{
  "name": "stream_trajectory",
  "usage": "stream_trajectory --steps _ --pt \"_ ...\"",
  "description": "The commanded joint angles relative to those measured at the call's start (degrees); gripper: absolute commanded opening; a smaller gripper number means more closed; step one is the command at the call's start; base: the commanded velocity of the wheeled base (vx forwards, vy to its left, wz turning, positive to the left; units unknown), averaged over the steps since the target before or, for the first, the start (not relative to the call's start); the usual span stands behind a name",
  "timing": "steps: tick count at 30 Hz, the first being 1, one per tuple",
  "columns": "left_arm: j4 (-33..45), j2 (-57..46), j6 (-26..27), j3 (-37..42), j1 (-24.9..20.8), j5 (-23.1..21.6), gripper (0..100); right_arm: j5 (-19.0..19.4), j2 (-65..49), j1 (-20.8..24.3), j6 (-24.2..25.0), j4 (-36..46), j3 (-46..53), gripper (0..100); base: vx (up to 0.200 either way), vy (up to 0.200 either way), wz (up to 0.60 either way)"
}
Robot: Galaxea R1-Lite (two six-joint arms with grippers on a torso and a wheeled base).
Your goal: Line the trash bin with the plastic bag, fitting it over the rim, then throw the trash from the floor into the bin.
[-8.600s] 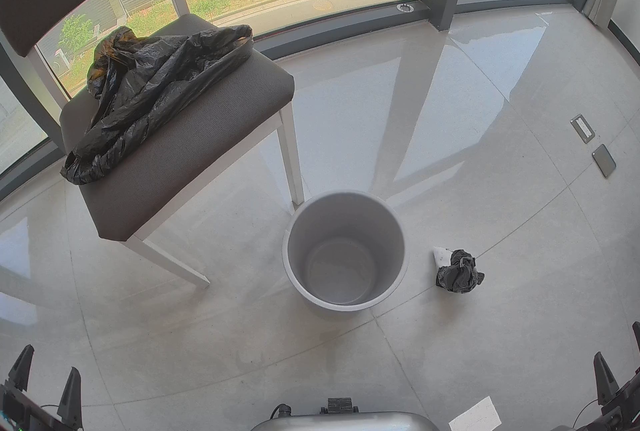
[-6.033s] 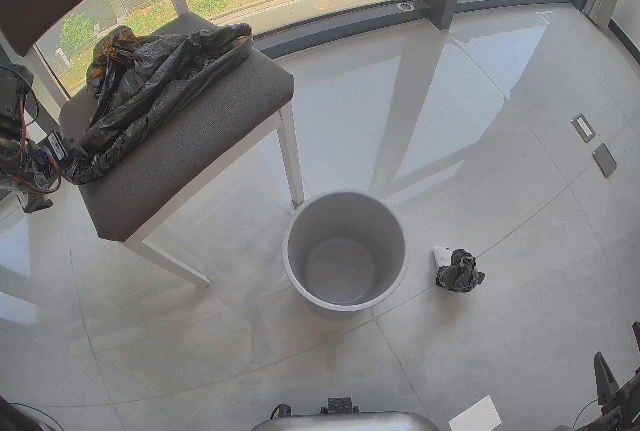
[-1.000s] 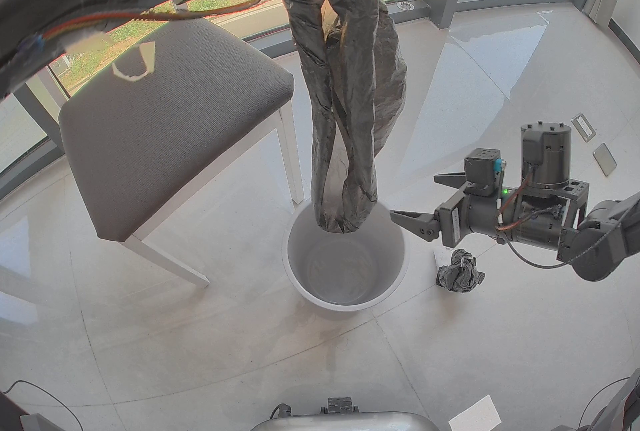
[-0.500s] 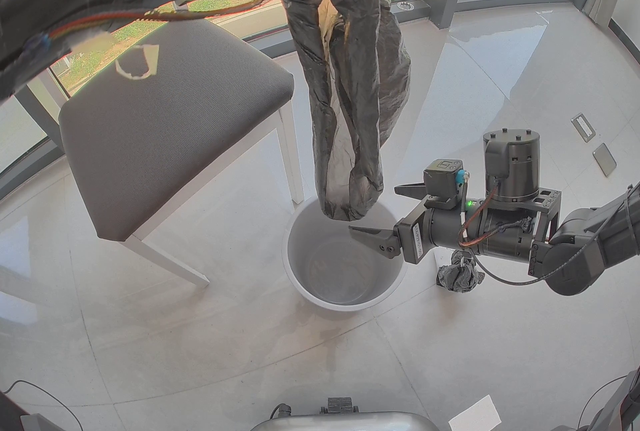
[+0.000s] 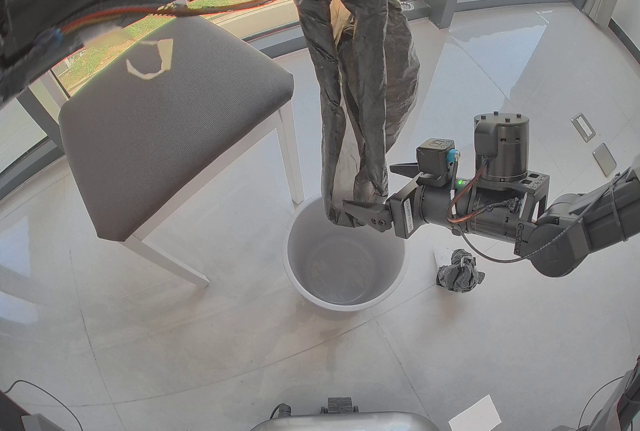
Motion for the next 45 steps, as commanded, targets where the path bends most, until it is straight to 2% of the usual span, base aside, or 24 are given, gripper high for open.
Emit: stream_trajectory --steps 1,2,3,13,22,25,28,30,31,32,33,37,45 --pt "-0.11 0.33 -0.11 -0.15 -0.03 0.01 0 0.03 1.45 -0.31 -0.06 -0.05 -1.37 100 0.0 0.0 0.0" --pt "-0.11 0.33 -0.11 -0.15 -0.03 0.01 0 0.03 1.62 -0.31 -0.06 -0.05 -1.63 100 0.0 0.0 0.0" --pt "-0.11 0.41 -0.11 -0.15 -0.03 0.01 0 0.03 1.98 -0.31 -0.06 -0.05 -2.25 0 0.0 0.0 0.0" --pt "-1.34 0.94 -0.19 -0.51 0.06 0.01 0 0.03 3.21 -0.14 0.03 0.04 -4.27 0 0.0 0.0 0.0" --pt "-1.34 1.12 -0.28 0.2 0.15 0.36 0 0.03 1.36 -0.05 -0.06 -0.05 -1.81 0 0.0 0.0 0.0" --pt "-1.16 0.41 -0.37 2.31 0.23 0.63 0 0.03 -2.15 -0.14 -0.15 -0.05 2.5 0 0.0 0.0 0.0" --pt "-1.07 -1.7 -0.63 7.76 0.32 0.89 0 0.03 -7.34 -0.14 -0.32 -0.05 9.53 0 0.0 0.0 0.0" --pt "-1.07 -1.87 -0.63 8.11 0.32 0.98 0 0.03 -7.87 -0.14 -0.32 -0.05 10.32 0 0.0 0.0 0.0" --pt "-0.9 -5.3 -1.16 16.19 0.15 0.98 0 0.12 -12.97 -0.05 -0.41 0.04 18.41 0 0.0 0.0 0.0" --pt "-0.9 -5.3 -1.16 16.19 0.15 0.98 0 0.12 -13.32 -0.05 -0.41 0.04 18.93 0 0.0 0.0 0.0" --pt "-0.55 -7.76 -1.25 21.47 -0.21 0.98 0 0.12 -16.66 0.3 -0.68 0.04 25.53 0 0.0 0.0 0.0" --pt "-0.19 -11.36 -2.3 30.26 -0.38 1.07 0 0.82 -21.14 2.06 -0.76 0.04 35.63 0 0.0 0.0 0.0" --pt "9.74 -13.82 -7.31 32.89 -1.35 0.98 0 1.09 -20.79 5.58 -0.06 0.3 41.87 0 0.0 0.0 0.0"
